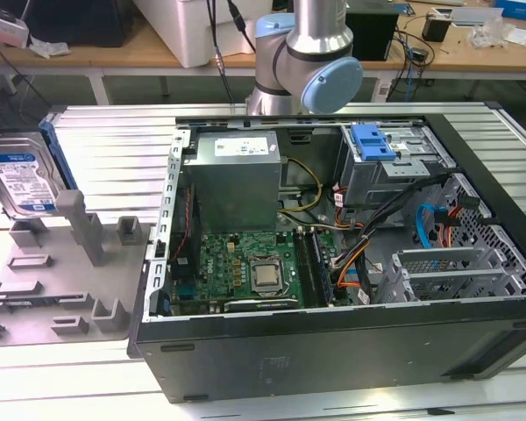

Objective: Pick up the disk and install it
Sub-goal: 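Pick up the disk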

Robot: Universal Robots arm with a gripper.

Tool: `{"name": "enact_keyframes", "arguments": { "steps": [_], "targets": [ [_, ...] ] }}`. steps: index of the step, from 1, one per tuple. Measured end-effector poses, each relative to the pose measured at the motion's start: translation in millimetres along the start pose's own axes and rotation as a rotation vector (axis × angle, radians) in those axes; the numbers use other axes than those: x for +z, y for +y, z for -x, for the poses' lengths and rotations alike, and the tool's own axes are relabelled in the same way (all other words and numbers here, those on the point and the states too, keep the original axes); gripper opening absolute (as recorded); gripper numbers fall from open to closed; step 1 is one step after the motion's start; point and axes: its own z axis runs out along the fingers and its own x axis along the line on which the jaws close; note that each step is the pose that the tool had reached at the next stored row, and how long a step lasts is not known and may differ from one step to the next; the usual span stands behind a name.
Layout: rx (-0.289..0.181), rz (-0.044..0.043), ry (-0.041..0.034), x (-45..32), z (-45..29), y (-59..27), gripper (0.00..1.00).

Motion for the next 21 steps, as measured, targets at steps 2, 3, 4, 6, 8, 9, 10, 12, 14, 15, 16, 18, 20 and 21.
{"name": "enact_keyframes", "arguments": {
  "steps": [2,3,4,6,8,9,10,12,14,15,16,18,20,21],
  "targets": [
    [0.0,-0.0005,0.0,-2.1,-0.2,0.0,0.37],
    [0.0,-0.0009,0.0,-3.4,-0.3,0.0,0.37],
    [0.0,-0.0012,0.0,-4.1,-0.4,0.0,0.37],
    [0.0,-0.0019,0.0,-5.7,-0.5,0.1,0.37],
    [0.0,-0.0025,0.0,-7.3,-0.6,0.1,0.37],
    [0.0,-0.003,0.0,-8.3,-0.7,0.1,0.37],
    [0.0,-0.0033,-0.0001,-8.8,-0.7,0.1,0.37],
    [0.0,-0.0037,0.0,-9.8,-0.8,0.1,0.37],
    [0.0,-0.0043,0.0,-10.9,-0.9,0.1,0.37],
    [0.0,-0.0046,0.0,-11.2,-1.0,0.1,0.37],
    [0.0,-0.005,0.0,-11.6,-1.0,0.1,0.37],
    [0.0,-0.0057,0.0,-12.1,-1.0,0.1,0.37],
    [0.0,-0.0064,0.0,-12.2,-1.0,0.1,0.37],
    [0.0,-0.0064,0.0,-12.2,-1.0,0.1,0.37]
  ]
}}
